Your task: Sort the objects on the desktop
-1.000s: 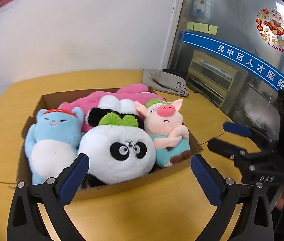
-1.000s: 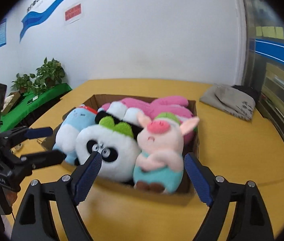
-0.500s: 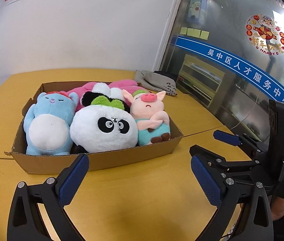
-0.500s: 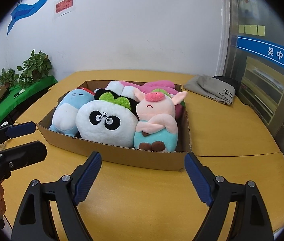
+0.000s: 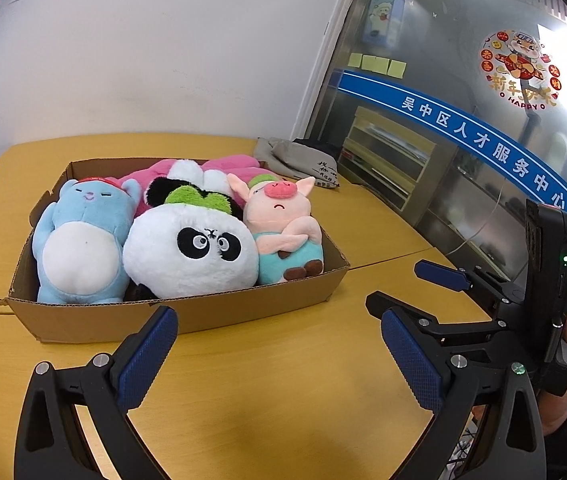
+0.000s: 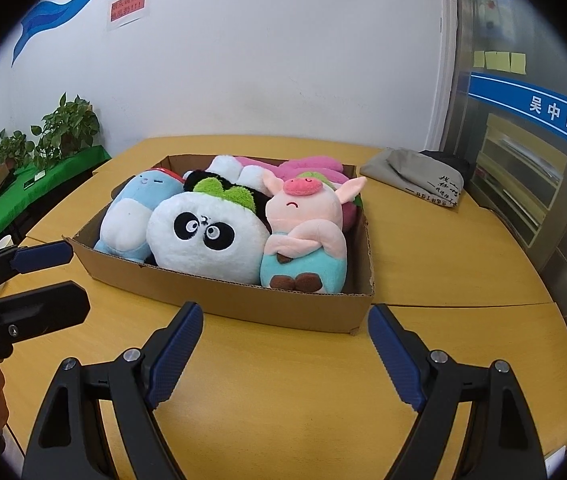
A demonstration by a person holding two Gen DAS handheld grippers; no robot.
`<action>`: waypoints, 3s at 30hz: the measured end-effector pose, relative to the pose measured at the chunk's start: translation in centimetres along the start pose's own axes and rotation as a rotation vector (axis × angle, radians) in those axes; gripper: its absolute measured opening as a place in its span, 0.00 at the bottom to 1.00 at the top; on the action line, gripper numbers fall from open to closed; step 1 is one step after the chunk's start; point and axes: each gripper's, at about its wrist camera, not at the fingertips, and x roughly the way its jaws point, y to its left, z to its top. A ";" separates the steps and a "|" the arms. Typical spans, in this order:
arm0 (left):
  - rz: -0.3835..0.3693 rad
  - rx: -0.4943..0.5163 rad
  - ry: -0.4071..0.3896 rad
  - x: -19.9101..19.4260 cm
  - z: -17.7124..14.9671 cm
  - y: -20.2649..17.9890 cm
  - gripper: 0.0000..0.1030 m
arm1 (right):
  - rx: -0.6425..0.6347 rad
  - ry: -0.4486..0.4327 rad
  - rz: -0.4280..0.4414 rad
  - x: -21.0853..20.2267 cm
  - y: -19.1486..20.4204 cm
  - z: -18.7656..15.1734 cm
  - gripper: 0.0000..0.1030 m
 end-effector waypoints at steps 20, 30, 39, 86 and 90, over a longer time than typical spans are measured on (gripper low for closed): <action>-0.090 0.022 0.026 -0.9 -1.6 0.0 1.00 | 0.022 -0.003 -0.004 -0.4 -0.4 -0.4 0.82; -0.106 0.024 0.020 -0.9 -1.6 -0.1 1.00 | 0.018 -0.007 0.000 -0.7 -0.6 -0.6 0.82; -0.149 0.014 0.061 -1.0 -3.4 0.5 1.00 | 0.033 0.003 0.016 -0.9 -1.2 -1.2 0.82; 0.077 -0.172 0.439 3.5 -14.4 7.6 0.06 | -0.107 0.335 0.362 -3.2 1.8 -15.4 0.31; 0.100 -0.250 0.393 4.2 -13.8 8.7 0.06 | -0.055 0.305 0.364 -1.6 0.8 -12.4 0.31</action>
